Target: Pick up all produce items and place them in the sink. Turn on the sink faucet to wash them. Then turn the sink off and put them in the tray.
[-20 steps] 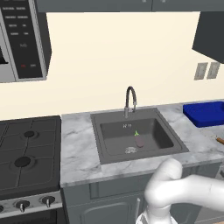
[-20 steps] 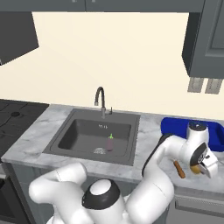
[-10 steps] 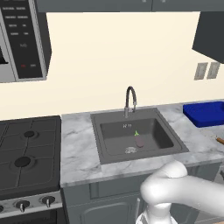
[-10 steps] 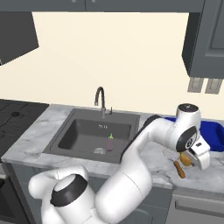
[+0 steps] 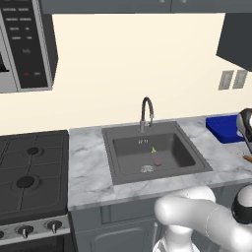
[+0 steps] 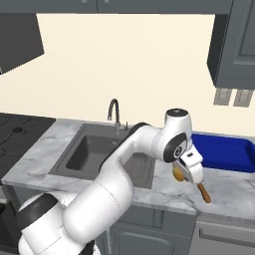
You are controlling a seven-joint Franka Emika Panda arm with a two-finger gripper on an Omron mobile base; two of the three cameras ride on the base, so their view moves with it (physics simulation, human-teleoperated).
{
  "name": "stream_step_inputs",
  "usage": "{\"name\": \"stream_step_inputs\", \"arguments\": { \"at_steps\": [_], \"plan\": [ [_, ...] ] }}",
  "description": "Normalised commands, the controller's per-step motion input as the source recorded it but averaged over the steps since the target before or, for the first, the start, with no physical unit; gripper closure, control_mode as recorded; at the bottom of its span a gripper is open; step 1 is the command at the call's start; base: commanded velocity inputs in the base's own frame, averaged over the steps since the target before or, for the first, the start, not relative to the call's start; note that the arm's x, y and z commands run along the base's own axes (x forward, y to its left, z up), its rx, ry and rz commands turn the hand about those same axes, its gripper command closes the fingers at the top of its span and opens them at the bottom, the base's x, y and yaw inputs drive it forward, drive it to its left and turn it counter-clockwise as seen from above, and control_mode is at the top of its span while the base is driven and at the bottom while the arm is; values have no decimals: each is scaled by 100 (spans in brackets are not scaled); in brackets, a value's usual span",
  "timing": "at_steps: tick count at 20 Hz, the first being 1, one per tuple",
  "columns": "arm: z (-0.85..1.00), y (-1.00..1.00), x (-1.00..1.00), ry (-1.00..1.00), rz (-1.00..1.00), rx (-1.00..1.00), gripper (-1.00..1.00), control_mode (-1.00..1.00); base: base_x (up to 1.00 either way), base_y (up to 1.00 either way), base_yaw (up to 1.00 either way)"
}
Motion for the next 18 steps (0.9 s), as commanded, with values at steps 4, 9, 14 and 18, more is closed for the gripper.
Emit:
{"name": "stream_step_inputs", "arguments": {
  "at_steps": [4, 9, 14, 18],
  "plan": [
    [0, 91, 13, 0, 6, 2, 100, -100, 0, 0, 0],
    [0, 78, 33, 0, 9, 5, 100, -100, 0, 0, 0],
    [0, 66, 40, 0, 11, 6, 100, -100, 0, 0, 0],
    [0, 52, 46, 5, 12, 6, 100, -100, 0, 0, 0]
  ]
}}
